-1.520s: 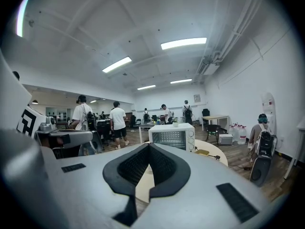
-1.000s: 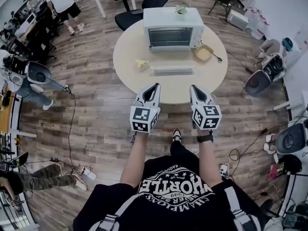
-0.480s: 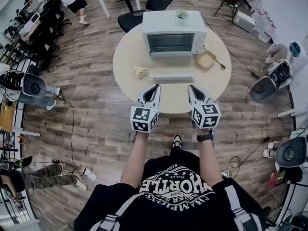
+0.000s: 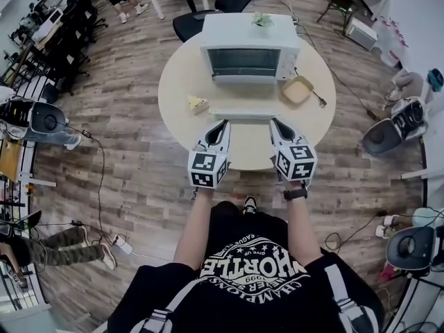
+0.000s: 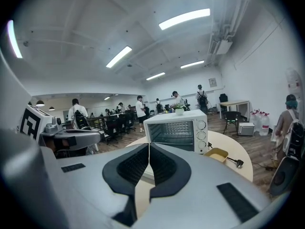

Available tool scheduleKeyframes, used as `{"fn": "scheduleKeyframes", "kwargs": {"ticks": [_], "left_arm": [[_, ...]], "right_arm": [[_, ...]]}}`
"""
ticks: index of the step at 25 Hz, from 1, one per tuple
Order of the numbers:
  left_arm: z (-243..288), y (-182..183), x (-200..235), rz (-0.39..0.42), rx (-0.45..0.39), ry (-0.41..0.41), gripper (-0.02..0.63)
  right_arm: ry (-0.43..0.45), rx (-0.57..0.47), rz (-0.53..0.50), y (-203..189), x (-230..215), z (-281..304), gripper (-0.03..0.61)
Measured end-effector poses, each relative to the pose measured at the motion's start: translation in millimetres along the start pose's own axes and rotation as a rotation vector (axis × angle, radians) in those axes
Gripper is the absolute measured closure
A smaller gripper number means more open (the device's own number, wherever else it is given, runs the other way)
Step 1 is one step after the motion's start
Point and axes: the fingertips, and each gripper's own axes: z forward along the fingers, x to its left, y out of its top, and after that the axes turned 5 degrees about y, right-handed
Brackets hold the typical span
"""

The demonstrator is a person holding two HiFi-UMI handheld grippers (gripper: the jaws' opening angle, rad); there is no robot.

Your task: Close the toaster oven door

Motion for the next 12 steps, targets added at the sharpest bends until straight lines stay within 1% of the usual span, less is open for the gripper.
{"fn": "scheduleKeyframes", "kwargs": {"ticks": [6,9,12], "left_arm": [[7.4,-29.4,5.0,-0.022,0.067,0.031,0.580],[13.1,-35.6,9.3,-0.031,0.090,0.041,0.577],[22.5,-39.4,13.7,-0.031,0.094,0.039,0.577]], "right_arm": [[0.022,0.052,0.021,-23.2,-14.8,11.1,0.541],[0.024,0.077,0.026,-30.9,-20.2,17.2,0.538],[0.024,0.096,0.028,-38.0,-25.2,26.6,0.535]]}}
